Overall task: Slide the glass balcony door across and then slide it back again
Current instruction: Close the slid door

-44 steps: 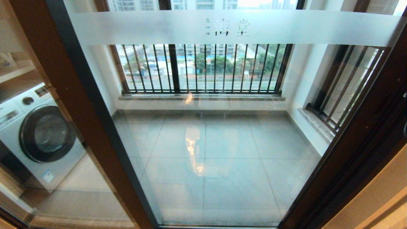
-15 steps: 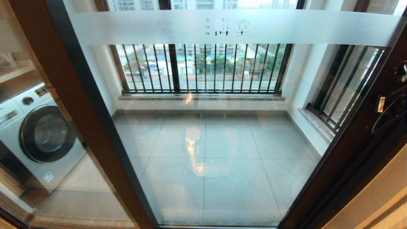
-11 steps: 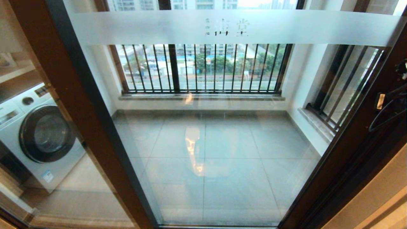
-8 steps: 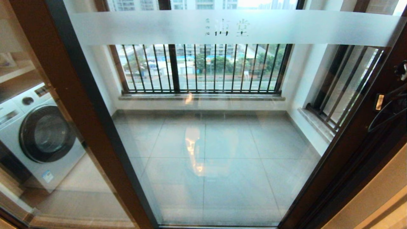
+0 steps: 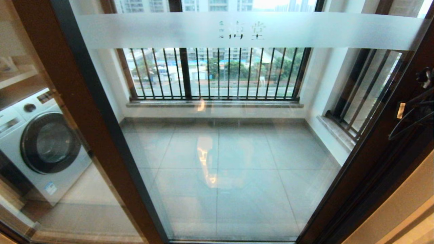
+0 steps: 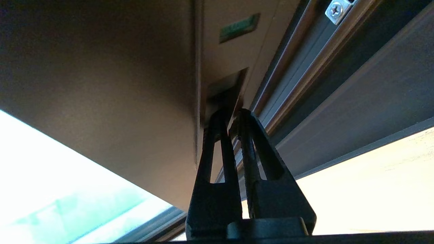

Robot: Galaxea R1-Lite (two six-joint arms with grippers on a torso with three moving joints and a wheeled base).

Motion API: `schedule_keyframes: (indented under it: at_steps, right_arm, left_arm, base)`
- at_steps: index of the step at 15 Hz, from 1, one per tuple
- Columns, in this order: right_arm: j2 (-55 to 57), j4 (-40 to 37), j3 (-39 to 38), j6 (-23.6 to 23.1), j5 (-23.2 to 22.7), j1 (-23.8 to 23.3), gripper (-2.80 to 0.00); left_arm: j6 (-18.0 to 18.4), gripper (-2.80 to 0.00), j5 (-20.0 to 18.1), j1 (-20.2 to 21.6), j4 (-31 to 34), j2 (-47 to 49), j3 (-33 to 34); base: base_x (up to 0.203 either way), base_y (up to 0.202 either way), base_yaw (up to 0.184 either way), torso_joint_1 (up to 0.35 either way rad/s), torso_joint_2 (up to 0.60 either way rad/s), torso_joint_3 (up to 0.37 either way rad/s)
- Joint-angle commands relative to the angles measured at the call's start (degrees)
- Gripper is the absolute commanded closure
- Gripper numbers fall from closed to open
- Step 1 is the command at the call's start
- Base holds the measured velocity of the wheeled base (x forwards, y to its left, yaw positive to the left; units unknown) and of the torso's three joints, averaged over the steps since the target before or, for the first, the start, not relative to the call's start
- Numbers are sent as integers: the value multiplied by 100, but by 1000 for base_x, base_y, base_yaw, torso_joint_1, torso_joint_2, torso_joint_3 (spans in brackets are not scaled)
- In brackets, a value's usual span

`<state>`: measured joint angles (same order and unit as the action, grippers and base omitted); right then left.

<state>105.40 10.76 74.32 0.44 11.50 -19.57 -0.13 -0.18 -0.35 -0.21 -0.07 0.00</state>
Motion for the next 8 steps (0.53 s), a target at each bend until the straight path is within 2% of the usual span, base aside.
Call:
schedule_keyframes:
  at_steps: [1, 8]
  right_arm:
    - [86, 40, 60, 9, 4, -3, 0]
    - [235, 40, 250, 88, 28, -52, 0]
  left_arm:
    - [-4, 0, 1, 0, -6, 7, 9]
    - [-4, 0, 1, 0, -6, 7, 9]
  base:
    - [0, 0, 0, 0, 0, 0]
    - [0, 0, 0, 0, 0, 0]
